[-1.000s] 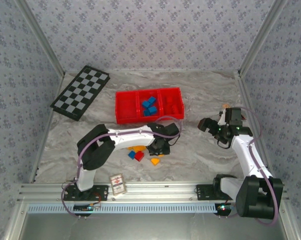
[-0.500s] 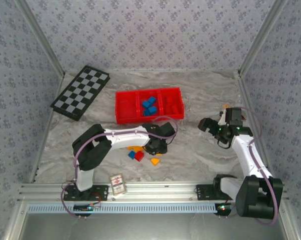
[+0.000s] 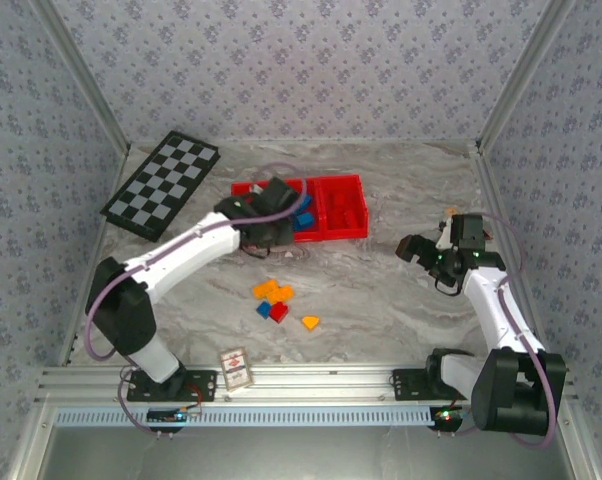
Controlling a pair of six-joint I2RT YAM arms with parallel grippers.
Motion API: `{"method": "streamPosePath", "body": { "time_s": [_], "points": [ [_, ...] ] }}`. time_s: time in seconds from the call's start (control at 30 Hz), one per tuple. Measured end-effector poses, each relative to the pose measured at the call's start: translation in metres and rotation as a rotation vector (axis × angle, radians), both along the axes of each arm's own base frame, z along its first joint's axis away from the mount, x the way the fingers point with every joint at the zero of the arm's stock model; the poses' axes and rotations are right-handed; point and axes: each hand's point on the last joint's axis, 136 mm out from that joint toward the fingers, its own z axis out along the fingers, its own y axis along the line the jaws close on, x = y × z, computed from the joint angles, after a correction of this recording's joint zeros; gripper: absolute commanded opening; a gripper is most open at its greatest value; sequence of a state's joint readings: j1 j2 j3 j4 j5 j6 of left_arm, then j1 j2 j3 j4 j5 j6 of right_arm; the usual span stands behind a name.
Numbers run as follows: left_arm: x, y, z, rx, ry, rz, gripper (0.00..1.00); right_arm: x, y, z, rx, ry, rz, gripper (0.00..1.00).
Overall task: Sort the legos into containers by color
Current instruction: Place the lego in the container.
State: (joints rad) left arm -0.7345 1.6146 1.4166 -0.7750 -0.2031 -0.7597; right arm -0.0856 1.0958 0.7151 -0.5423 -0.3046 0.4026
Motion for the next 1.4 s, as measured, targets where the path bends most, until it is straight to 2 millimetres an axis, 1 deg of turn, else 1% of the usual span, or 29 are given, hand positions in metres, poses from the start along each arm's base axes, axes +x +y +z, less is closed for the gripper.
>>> {"method": "streamPosePath", "body": {
  "time_s": [0.03, 0.1, 0.17, 0.23, 0.3, 0.37, 0.5, 0.63, 0.7, 0.8, 1.03, 1.2, 1.3, 1.4],
  "points": [
    [0.011, 0.011, 0.007, 0.005, -0.017, 0.019, 0.37, 0.001, 0.0, 0.001, 0.0, -0.002, 0.0, 1.0],
    [0.029, 0.035, 0.016, 0.018, -0.035, 0.056, 0.37, 0.002, 0.0, 0.003, -0.001, -0.008, 0.0, 1.0],
    [0.045, 0.058, 0.017, 0.044, -0.035, 0.09, 0.37, 0.003, 0.0, 0.006, -0.001, -0.014, 0.0, 1.0],
    [0.061, 0.076, 0.016, 0.068, -0.026, 0.117, 0.37, 0.005, 0.0, 0.007, -0.002, -0.018, 0.0, 1.0],
    [0.073, 0.085, 0.01, 0.085, -0.009, 0.127, 0.37, 0.005, -0.001, 0.008, -0.002, -0.019, -0.002, 1.0],
    [0.085, 0.09, -0.001, 0.099, 0.014, 0.131, 0.37, 0.005, -0.002, 0.007, -0.002, -0.015, -0.003, 1.0],
    [0.1, 0.089, -0.027, 0.11, 0.074, 0.122, 0.36, 0.004, -0.003, 0.006, -0.003, -0.008, -0.006, 1.0],
    [0.114, 0.079, -0.053, 0.108, 0.125, 0.101, 0.36, 0.004, -0.004, 0.007, -0.004, -0.009, -0.009, 1.0],
    [0.119, 0.075, -0.062, 0.105, 0.141, 0.093, 0.36, 0.004, -0.004, 0.007, -0.004, -0.009, -0.01, 1.0],
    [0.123, 0.071, -0.072, 0.101, 0.161, 0.087, 0.39, 0.004, -0.005, 0.007, -0.005, -0.008, -0.01, 1.0],
    [0.128, 0.066, -0.078, 0.081, 0.17, 0.09, 0.57, 0.004, -0.007, 0.007, -0.006, -0.008, -0.015, 1.0],
    [0.131, 0.059, -0.079, 0.041, 0.157, 0.082, 0.64, 0.004, -0.007, 0.007, -0.006, -0.008, -0.016, 1.0],
    [0.125, 0.056, -0.081, 0.031, 0.156, 0.062, 0.67, 0.004, -0.007, 0.007, -0.006, -0.008, -0.017, 1.0],
    [0.115, 0.049, -0.07, 0.034, 0.139, 0.02, 0.74, 0.004, -0.007, 0.007, -0.006, -0.008, -0.017, 1.0]
  ]
}}
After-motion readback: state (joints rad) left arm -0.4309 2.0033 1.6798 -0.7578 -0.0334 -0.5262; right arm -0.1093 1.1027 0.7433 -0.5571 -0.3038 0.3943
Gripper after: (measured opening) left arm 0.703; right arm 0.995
